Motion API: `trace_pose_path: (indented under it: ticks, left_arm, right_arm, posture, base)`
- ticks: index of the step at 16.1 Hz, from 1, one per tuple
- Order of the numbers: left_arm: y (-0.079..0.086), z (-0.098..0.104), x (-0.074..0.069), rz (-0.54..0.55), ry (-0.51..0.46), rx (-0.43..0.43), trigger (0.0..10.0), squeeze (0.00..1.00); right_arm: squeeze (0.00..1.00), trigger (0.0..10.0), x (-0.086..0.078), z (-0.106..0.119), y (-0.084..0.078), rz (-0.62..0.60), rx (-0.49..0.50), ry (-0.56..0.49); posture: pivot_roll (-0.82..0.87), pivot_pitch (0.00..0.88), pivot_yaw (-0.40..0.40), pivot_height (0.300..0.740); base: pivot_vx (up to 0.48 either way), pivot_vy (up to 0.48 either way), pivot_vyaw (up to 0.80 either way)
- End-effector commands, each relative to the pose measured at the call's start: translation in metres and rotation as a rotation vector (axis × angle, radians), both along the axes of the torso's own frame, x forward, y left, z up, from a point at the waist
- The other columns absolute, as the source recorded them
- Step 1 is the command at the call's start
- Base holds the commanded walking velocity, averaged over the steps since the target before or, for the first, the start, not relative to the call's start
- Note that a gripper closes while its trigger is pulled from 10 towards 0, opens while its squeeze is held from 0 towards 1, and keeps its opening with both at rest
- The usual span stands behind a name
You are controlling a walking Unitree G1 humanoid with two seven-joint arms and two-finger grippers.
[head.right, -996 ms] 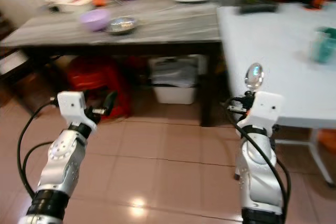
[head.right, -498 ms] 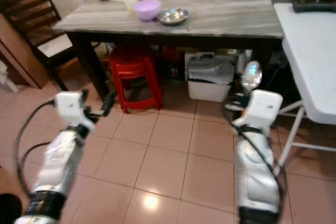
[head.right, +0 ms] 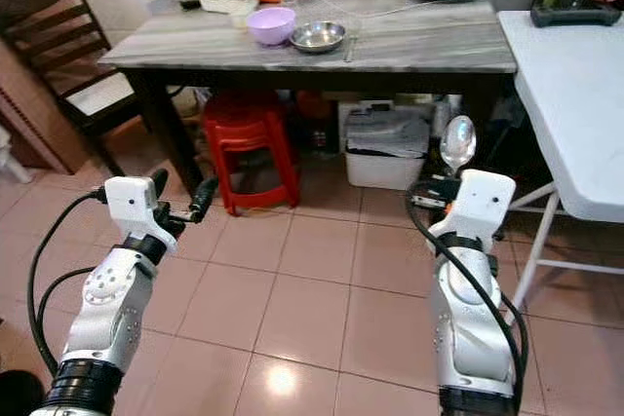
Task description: Setting the table
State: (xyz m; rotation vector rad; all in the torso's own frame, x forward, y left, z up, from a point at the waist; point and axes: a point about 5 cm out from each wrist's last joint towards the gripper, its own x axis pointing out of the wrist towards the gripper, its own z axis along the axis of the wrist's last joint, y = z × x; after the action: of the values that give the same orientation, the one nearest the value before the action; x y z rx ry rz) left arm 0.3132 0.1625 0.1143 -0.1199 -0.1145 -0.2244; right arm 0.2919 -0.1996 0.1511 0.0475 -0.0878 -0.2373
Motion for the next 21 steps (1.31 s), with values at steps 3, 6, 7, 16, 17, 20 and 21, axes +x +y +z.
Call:
trace_pose_path:
  ticks: [3, 6, 7, 16, 17, 20, 21]
  left_arm:
    - [0.004, 0.0032, -0.0007, 0.005, -0.014, 0.003, 10.0, 0.0]
    - [0.0031, 0.0031, -0.0006, -0.001, -0.013, 0.001, 10.0, 0.0]
    - [0.0025, 0.0032, -0.0005, -0.003, -0.014, 0.0, 10.0, 0.0]
    - [0.0, 0.0038, 0.0006, -0.016, -0.014, -0.007, 10.0, 0.0]
    - [-0.0001, 0.0039, 0.0006, -0.017, -0.014, -0.006, 10.0, 0.0]
    - [-0.0011, 0.0043, 0.0008, -0.021, -0.014, -0.007, 10.0, 0.0]
    - [-0.0011, 0.0046, 0.0011, -0.022, -0.014, -0.007, 10.0, 0.0]
  right_arm:
    - [0.0, 10.0, 0.001, 0.0072, 0.0039, 0.018, -0.003, -0.03]
    - [0.0, 10.0, 0.0009, 0.0071, 0.0045, 0.021, -0.002, -0.03]
    - [0.0, 10.0, 0.0007, 0.0071, 0.0049, 0.023, -0.001, -0.03]
    - [0.0, 10.0, 0.0028, 0.0079, 0.0058, 0.024, 0.018, -0.036]
    - [0.0, 10.0, 0.003, 0.0075, 0.0053, 0.021, 0.026, -0.034]
    - [0.0, 10.0, 0.0031, 0.007, 0.0052, 0.021, 0.031, -0.032]
    - [0.0, 10.0, 0.0034, 0.0073, 0.0054, 0.021, 0.032, -0.032]
  posture:
    - [-0.15, 0.056, 0.103, 0.74]
    - [-0.15, 0.056, 0.103, 0.74]
    - [-0.15, 0.056, 0.103, 0.74]
    - [-0.15, 0.049, 0.104, 0.74]
    - [-0.15, 0.049, 0.104, 0.74]
    - [-0.15, 0.049, 0.106, 0.74]
    - [-0.14, 0.056, 0.103, 0.74]
  base:
    - [0.366, 0.0, 0.0]
    - [0.371, 0.0, 0.0]
    - [0.379, 0.0, 0.0]
    - [0.368, 0.0, 0.31]
    - [0.356, 0.0, 0.0]
    - [0.354, 0.0, -0.5]
    - [0.352, 0.0, -0.8]
